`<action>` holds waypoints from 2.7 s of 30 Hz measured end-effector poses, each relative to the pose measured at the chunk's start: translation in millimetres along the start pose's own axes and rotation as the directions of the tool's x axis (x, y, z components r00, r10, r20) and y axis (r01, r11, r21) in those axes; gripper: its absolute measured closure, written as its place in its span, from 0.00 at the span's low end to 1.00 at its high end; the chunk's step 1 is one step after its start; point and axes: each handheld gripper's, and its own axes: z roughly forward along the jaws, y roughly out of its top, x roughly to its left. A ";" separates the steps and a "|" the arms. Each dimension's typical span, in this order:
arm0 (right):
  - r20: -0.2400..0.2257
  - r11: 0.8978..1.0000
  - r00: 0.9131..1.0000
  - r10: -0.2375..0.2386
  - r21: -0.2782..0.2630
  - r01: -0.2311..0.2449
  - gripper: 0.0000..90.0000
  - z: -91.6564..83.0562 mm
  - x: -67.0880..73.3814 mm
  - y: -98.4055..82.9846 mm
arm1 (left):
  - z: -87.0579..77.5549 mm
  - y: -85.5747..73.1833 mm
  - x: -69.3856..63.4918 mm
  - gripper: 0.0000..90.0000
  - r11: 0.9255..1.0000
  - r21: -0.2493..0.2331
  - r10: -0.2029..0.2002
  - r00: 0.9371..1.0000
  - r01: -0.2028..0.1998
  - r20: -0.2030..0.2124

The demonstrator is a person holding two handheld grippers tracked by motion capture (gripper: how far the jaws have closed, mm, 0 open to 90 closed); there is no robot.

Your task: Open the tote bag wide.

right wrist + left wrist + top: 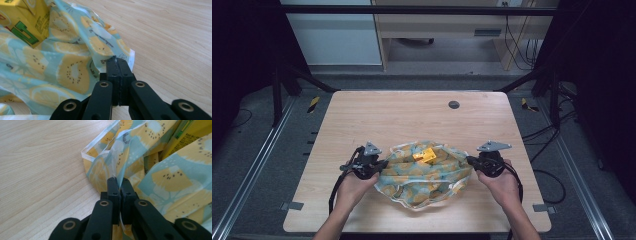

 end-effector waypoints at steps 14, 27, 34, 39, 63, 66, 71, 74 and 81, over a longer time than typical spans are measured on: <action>-0.020 0.998 1.000 -0.002 0.055 0.003 1.00 7.4 1.8 -18.0 | 8.6 -0.2 5.0 0.98 1.000 0.010 0.019 1.000 -0.018 -0.026; -0.065 0.998 0.998 -0.021 0.065 0.026 1.00 5.4 15.4 -26.4 | 8.7 19.7 24.7 0.98 0.999 -0.034 0.005 0.997 -0.008 -0.072; -0.058 0.998 0.998 -0.035 0.054 0.038 0.97 3.8 15.9 -29.1 | 2.7 16.6 12.7 0.89 0.999 -0.040 0.011 1.000 -0.012 -0.021; -0.068 0.999 0.996 -0.052 -0.006 0.051 0.83 0.5 17.3 -21.3 | -10.1 19.2 9.4 0.68 0.994 -0.105 0.002 1.000 -0.003 -0.013; -0.099 0.982 0.978 -0.182 -0.068 0.176 0.43 15.0 36.4 47.1 | -32.8 23.9 -40.7 0.21 0.970 -0.179 0.187 0.976 -0.165 0.114; -0.108 0.982 0.976 -0.188 -0.053 0.183 0.37 20.3 40.1 51.1 | -27.8 25.1 -41.2 0.16 0.970 -0.168 0.196 0.972 -0.173 0.132; -0.114 0.982 0.975 -0.191 -0.035 0.188 0.36 28.0 41.9 53.4 | -11.9 27.0 -43.1 0.10 0.972 -0.119 0.219 0.961 -0.201 0.170; -0.116 0.978 0.971 -0.207 -0.011 0.207 0.52 35.3 41.8 52.5 | 1.8 27.9 -47.2 0.09 0.972 -0.083 0.233 0.953 -0.221 0.195; -0.135 0.975 0.966 -0.220 -0.011 0.220 0.93 36.8 41.6 54.3 | 9.0 28.1 -51.1 0.50 0.972 -0.029 0.235 0.953 -0.234 0.193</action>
